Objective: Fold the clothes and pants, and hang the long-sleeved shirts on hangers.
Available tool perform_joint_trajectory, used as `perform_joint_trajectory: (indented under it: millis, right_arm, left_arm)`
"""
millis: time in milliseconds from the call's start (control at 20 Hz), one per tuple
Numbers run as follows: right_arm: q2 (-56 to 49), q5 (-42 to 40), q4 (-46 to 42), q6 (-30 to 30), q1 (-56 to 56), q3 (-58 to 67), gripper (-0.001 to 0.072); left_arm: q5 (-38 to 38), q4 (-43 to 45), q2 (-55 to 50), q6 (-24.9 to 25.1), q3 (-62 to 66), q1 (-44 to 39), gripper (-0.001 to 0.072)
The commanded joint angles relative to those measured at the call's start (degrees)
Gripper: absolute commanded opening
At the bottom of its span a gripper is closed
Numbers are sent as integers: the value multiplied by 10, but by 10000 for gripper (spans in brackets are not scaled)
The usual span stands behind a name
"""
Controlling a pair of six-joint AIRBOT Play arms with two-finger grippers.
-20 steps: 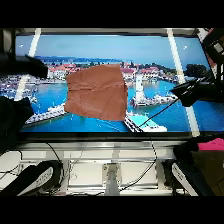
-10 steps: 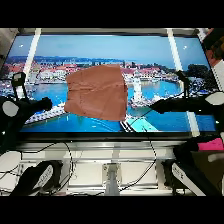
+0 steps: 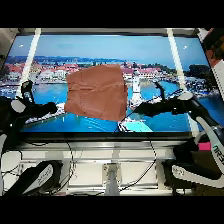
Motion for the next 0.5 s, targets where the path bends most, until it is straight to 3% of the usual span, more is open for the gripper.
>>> perform_joint_trajectory:
  millis: [0, 450]
  right_arm:
    - [-39, -62, -16, 91, 60, 1, 624]
    - [-64, -62, -37, 165, 62, 1, 623]
  left_arm:
    - [2, -12, -10, 6, -1, 1, 515]
    - [2, -12, -10, 5, -1, 1, 514]
